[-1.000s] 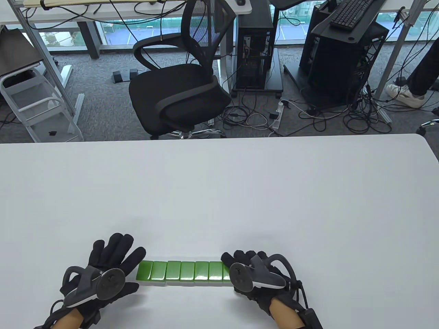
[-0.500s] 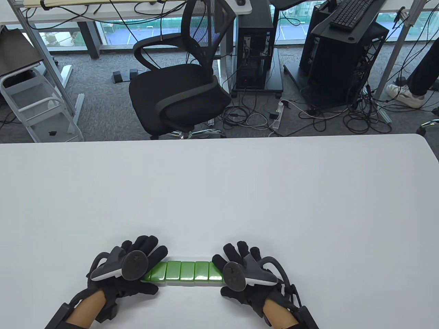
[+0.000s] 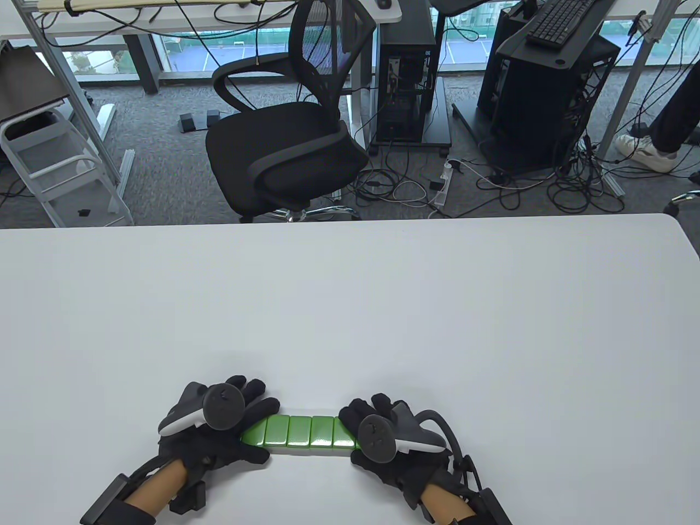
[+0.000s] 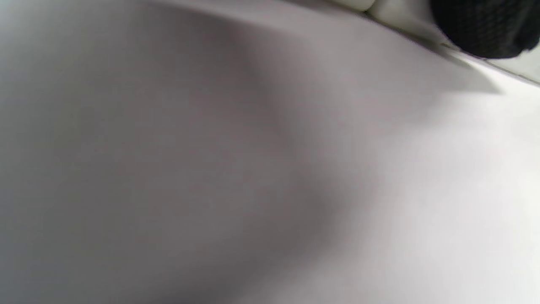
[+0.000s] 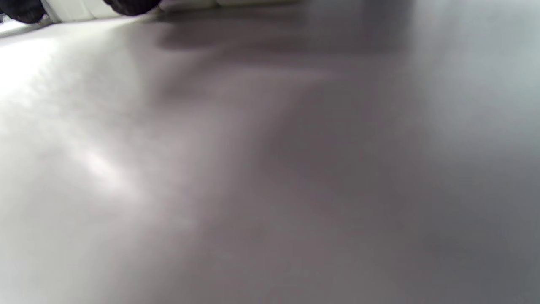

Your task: Flip mahjong tiles upright in a row

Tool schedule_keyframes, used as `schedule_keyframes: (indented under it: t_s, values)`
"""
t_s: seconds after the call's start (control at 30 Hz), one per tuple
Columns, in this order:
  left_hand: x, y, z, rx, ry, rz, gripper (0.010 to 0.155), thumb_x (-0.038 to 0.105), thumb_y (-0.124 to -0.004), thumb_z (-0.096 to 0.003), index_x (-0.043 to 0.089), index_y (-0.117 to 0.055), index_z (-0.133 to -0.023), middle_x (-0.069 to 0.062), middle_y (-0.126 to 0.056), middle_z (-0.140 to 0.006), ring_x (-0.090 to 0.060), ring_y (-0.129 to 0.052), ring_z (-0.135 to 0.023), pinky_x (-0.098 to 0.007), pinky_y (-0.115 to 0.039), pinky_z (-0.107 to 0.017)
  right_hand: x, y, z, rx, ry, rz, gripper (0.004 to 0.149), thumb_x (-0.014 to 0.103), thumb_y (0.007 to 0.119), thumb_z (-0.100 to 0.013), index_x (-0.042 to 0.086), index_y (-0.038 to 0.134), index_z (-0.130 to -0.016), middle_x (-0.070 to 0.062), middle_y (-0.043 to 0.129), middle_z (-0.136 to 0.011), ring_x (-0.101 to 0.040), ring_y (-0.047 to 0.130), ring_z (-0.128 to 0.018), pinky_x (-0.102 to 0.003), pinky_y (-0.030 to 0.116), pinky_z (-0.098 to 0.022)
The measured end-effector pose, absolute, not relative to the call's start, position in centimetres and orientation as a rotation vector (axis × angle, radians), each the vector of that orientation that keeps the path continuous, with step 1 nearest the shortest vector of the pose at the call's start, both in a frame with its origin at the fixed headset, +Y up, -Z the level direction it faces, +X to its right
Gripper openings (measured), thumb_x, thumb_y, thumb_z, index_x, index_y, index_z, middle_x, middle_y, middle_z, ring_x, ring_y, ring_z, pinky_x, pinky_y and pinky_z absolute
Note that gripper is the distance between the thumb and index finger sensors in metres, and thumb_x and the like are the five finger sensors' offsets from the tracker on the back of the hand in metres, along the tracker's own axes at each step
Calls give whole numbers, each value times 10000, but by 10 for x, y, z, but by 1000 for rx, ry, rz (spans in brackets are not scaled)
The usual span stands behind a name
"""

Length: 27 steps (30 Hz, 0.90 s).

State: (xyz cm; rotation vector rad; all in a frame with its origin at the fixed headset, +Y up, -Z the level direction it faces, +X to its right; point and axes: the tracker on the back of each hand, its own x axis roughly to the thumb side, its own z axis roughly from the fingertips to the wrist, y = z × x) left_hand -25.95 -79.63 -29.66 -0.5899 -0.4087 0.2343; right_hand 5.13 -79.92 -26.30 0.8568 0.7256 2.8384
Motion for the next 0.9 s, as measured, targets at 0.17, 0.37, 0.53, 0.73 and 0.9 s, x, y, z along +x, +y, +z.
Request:
schedule_keyframes:
  t_s: [0.17, 0.37, 0.53, 0.73, 0.9]
  values:
    - [-256, -797, -293, -589, -412, 233, 855, 719, -755, -355, 570, -218, -1003, 270, -37, -1155, -221, 66, -1161, -605, -16, -813, 52, -800, -263, 827, 756, 2799, 735, 527, 499, -590, 349, -85, -1000, 48, -40, -1150, -377, -37, -1035, -618, 140, -783]
    - [-257, -798, -293, -592, -414, 234, 945, 708, -747, -340, 516, -110, -1012, 243, -32, -1166, -198, 72, -1172, -570, 11, -847, 54, -800, -264, 824, 773, 2779, 762, 528, 508, -580, 350, -114, -983, 23, -110, -1124, -380, -71, -1020, -649, 103, -768]
    - [-269, -784, -289, -490, -473, 358, 1060, 694, -806, -227, 504, -98, -993, 173, -154, -1193, -237, -70, -1183, -562, -94, -858, 69, -789, -266, 778, 597, 2640, 892, 542, 671, -479, 351, -41, -981, -68, -117, -1088, -486, -42, -962, -687, 182, -729]
    - [-292, -742, -277, -279, -445, 227, 1026, 643, -863, -201, 444, -300, -1036, 102, -318, -1199, -307, -364, -1172, -643, -417, -807, 94, -770, -258, 731, 432, 2820, 896, 528, 757, -410, 330, 143, -1030, -105, 91, -1143, -515, 280, -1007, -684, 449, -712]
    - [-290, -736, -268, -199, -471, -57, 985, 632, -863, -208, 395, -389, -1039, 56, -475, -1163, -236, -877, -854, -482, -764, -592, 99, -771, -250, 766, 358, 2936, 863, 518, 763, -401, 301, 229, -1043, -116, 266, -1147, -473, 557, -927, -537, 662, -636]
